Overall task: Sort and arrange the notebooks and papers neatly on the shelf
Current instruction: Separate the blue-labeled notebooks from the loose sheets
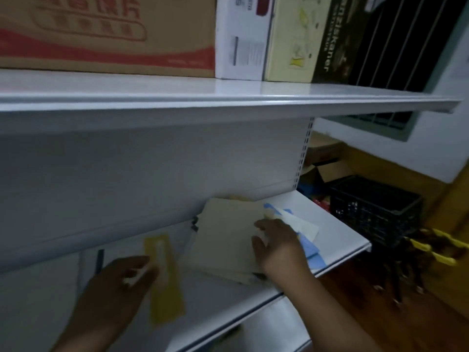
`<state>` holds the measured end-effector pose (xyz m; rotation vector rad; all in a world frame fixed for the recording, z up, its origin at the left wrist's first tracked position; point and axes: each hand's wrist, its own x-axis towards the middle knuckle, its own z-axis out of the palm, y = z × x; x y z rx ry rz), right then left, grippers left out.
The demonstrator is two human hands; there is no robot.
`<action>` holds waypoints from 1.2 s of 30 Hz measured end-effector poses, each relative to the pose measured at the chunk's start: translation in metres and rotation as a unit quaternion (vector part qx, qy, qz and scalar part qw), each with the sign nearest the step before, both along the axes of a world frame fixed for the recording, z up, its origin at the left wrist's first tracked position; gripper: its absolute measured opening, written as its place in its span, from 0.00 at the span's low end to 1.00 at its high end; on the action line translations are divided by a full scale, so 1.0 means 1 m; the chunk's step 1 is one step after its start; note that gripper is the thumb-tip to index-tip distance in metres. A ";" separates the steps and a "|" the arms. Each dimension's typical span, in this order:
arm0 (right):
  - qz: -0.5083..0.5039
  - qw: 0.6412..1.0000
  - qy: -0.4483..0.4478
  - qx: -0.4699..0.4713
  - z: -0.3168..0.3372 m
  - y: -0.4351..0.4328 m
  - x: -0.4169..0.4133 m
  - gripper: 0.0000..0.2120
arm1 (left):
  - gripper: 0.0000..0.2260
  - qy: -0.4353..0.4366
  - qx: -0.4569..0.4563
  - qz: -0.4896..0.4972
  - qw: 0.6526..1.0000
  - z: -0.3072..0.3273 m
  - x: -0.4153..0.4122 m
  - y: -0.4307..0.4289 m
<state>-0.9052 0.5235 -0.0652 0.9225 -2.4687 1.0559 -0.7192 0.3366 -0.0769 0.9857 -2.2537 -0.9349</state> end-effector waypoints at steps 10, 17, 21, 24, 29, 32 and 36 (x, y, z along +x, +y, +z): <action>-0.048 0.929 -0.166 0.327 -0.002 0.035 -0.062 0.38 | 0.20 -0.100 0.041 0.031 0.994 -0.026 -0.086 0.033; 0.099 0.910 -0.403 0.006 0.046 0.026 -0.045 0.07 | 0.06 0.119 0.271 0.112 0.949 0.001 -0.014 0.008; 0.146 0.866 -0.467 -0.105 0.041 -0.018 0.006 0.06 | 0.10 0.260 0.311 0.226 0.886 0.018 0.073 -0.023; 0.165 0.873 -0.449 -0.097 0.019 -0.065 0.056 0.11 | 0.13 0.286 0.318 0.295 0.854 0.011 0.125 -0.042; 0.174 0.929 -0.284 0.159 -0.023 -0.104 0.104 0.02 | 0.19 0.097 0.185 0.380 0.901 -0.015 0.160 -0.049; 0.192 0.907 -0.159 0.340 -0.011 -0.093 0.098 0.18 | 0.31 -0.023 -0.026 0.366 0.930 -0.015 0.155 -0.048; 0.137 0.948 -0.189 0.216 0.008 -0.067 0.066 0.20 | 0.23 0.019 0.020 0.194 0.981 0.006 0.093 -0.024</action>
